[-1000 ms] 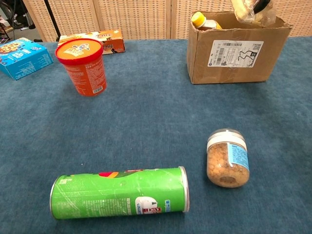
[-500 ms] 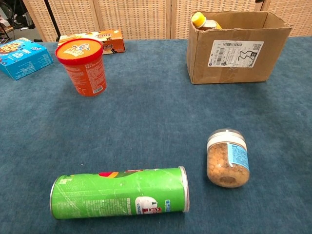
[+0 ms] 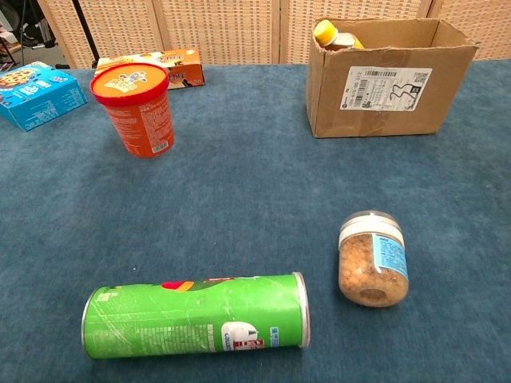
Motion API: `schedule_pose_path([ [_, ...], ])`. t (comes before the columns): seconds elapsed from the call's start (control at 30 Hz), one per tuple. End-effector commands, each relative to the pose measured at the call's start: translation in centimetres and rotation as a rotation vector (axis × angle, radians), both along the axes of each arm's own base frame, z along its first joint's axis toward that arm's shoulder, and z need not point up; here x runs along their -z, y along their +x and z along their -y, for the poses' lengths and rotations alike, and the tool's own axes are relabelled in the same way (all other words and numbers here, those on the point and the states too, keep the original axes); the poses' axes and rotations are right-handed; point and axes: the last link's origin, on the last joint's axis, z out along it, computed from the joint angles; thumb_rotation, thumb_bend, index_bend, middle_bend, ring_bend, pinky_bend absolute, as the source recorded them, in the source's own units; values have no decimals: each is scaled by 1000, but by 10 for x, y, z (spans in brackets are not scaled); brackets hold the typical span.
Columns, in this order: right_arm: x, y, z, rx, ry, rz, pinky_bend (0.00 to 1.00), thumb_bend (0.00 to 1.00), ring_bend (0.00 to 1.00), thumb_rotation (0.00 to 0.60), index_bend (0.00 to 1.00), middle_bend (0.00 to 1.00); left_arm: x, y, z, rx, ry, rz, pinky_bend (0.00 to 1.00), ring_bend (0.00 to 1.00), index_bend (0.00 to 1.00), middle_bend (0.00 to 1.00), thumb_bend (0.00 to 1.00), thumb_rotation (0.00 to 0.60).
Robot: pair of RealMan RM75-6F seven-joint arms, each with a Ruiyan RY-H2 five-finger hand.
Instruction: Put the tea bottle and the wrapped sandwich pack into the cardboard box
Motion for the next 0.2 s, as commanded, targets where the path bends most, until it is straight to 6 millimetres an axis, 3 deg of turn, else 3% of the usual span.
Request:
schedule_pose_path([
  [0.03, 12, -32, -49, 43, 7, -43, 96, 0, 0, 600, 0, 0, 1, 0, 1, 17, 7, -14, 0, 0, 0, 0, 0, 600],
  [0.2, 19, -49, -80, 103, -18, -9, 81, 0, 0, 600, 0, 0, 2, -1, 5, 31, 12, -19, 0, 0, 0, 0, 0, 600],
])
